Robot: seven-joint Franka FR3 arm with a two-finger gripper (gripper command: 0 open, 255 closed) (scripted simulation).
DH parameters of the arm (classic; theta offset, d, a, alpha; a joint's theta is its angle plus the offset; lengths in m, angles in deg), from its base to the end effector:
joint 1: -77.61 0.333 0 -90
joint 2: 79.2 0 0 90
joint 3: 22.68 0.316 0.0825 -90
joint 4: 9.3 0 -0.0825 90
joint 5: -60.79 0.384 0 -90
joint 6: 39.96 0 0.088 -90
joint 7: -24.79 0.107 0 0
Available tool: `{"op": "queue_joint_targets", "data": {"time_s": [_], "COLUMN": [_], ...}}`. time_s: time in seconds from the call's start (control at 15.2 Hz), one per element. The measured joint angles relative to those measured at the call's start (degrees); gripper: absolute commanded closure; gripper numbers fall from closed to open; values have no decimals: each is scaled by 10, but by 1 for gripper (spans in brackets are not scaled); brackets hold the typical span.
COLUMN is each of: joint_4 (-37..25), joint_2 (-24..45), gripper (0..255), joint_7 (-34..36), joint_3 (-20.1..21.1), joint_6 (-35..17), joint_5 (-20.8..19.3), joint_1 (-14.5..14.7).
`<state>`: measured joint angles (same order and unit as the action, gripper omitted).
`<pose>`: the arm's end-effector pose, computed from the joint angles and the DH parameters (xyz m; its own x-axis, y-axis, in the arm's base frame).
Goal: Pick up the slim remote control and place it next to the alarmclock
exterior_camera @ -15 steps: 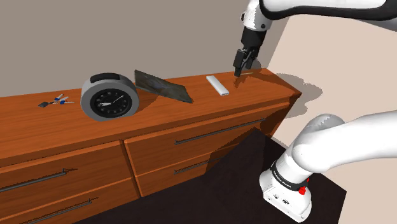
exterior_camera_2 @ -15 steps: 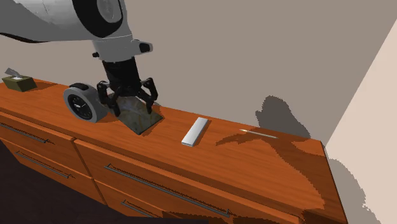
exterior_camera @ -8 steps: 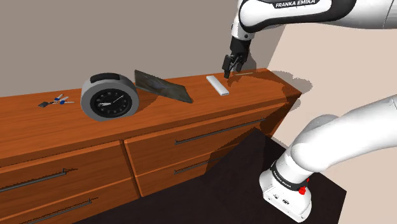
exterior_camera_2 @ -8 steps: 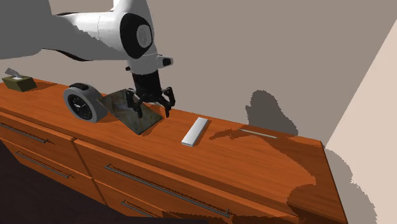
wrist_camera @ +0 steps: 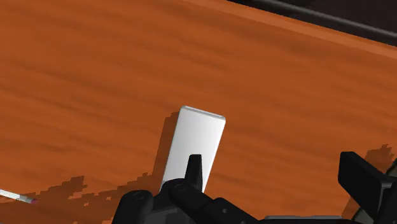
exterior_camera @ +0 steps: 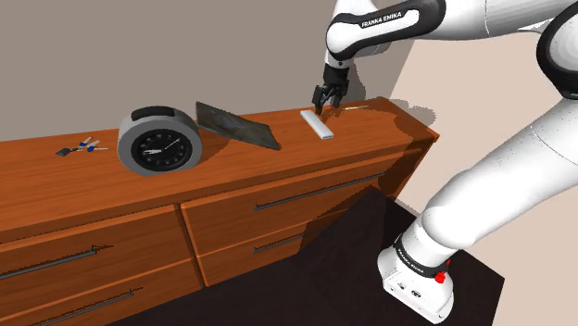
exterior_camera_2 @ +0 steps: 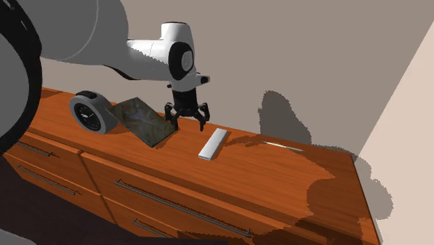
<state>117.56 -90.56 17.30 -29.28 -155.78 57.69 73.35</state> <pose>0.4799 -0.0971 0.4610 0.9994 -0.0332 0.0008 -0.0332 -0.9991 0.0265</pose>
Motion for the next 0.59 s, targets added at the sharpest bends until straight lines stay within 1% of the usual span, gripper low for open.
{"op": "queue_joint_targets", "data": {"time_s": [0.26,0.59], "joint_4": [-37,-118], "joint_2": [81,190], "gripper": [0,0], "joint_7": [-6,-20], "joint_3": [-15,-31], "joint_6": [-46,-74], "joint_5": [11,34], "joint_1": [-10,-28]}}
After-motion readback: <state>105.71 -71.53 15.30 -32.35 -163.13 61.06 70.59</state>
